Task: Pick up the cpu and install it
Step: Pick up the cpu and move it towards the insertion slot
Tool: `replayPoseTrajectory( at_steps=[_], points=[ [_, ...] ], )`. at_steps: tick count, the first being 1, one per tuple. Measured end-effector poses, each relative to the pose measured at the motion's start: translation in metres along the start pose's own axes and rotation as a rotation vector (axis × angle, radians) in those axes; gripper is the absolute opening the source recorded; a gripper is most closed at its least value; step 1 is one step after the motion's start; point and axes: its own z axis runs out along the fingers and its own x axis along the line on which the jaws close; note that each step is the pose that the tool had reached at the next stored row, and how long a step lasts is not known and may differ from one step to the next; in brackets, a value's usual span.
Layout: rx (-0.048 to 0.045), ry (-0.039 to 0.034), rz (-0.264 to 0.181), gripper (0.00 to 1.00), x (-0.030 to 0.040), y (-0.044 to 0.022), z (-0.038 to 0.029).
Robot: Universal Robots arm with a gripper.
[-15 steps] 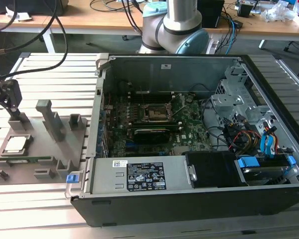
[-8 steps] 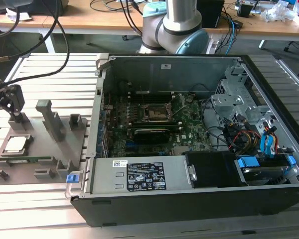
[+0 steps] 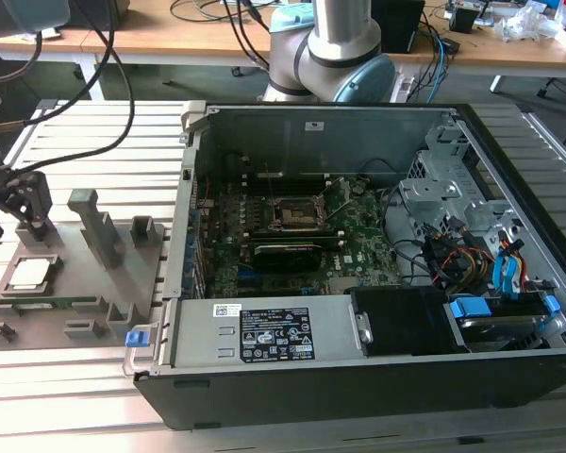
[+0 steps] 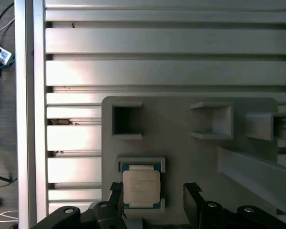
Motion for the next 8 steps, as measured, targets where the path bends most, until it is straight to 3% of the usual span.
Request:
replayPoseTrajectory(
  at_steps=[8],
  points=[
    [0.0000,0.0000,0.000,0.62,0.0006,0.0002,0.0191]
  ],
)
